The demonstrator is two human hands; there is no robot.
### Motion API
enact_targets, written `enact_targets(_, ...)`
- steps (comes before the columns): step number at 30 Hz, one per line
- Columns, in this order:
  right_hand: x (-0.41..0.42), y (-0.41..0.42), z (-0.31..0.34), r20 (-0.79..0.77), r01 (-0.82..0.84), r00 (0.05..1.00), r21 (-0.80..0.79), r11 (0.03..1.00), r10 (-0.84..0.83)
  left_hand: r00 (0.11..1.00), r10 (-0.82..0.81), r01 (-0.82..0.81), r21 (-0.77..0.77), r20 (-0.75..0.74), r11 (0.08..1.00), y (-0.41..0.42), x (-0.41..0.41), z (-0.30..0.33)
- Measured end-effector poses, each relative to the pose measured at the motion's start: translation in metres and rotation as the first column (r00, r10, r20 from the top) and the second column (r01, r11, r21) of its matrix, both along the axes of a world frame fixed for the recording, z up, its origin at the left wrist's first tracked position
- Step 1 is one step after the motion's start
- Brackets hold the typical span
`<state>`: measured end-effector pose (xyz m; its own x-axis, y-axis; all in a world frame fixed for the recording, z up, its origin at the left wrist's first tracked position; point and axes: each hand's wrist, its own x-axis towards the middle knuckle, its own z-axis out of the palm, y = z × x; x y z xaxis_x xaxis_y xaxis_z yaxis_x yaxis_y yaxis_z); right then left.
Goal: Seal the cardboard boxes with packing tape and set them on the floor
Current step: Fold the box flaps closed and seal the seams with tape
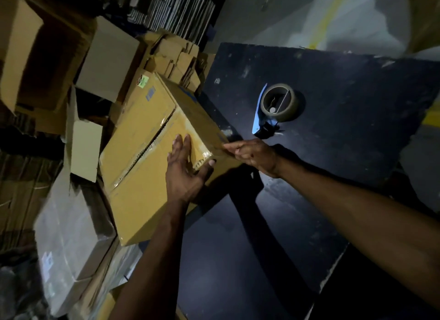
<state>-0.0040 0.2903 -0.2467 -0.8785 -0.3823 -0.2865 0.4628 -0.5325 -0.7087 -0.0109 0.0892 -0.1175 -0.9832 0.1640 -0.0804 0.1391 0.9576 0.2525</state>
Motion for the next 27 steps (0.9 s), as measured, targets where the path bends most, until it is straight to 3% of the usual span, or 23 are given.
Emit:
enact_targets(5,0.001,-0.004,-0.011,-0.100,0.016,0.995,0.093,0.996,-0.007,0.993,0.121,-0.122,-0.075,-0.017,0.990,0.025,0.001,0.001)
enact_targets(14,0.005,-0.012,-0.009,-0.079,0.112,0.992,0.132,0.985,-0.103,0.949,0.312,-0.313,-0.028,-0.030,0.949,0.053,0.001,-0.003)
enact_targets(17,0.006,-0.013,-0.006,-0.044,0.125,0.992,0.073,0.990,-0.122,0.962,0.268,-0.272,-0.080,-0.051,0.959,0.051,0.001,-0.007)
enact_targets(20,0.005,-0.016,-0.001,-0.017,0.182,0.983,0.037,0.983,-0.182,0.983,0.163,-0.179,-0.231,-0.089,0.956,0.044,0.003,-0.015)
enact_targets(24,0.003,-0.016,-0.004,-0.130,0.211,0.973,0.184,0.960,-0.189,0.988,0.125,-0.147,-0.275,-0.094,0.950,0.044,0.008,-0.021)
enact_targets(27,0.004,-0.016,-0.009,-0.162,0.232,0.966,0.201,0.952,-0.201,0.994,0.109,-0.112,-0.274,-0.026,0.955,0.039,0.005,-0.015)
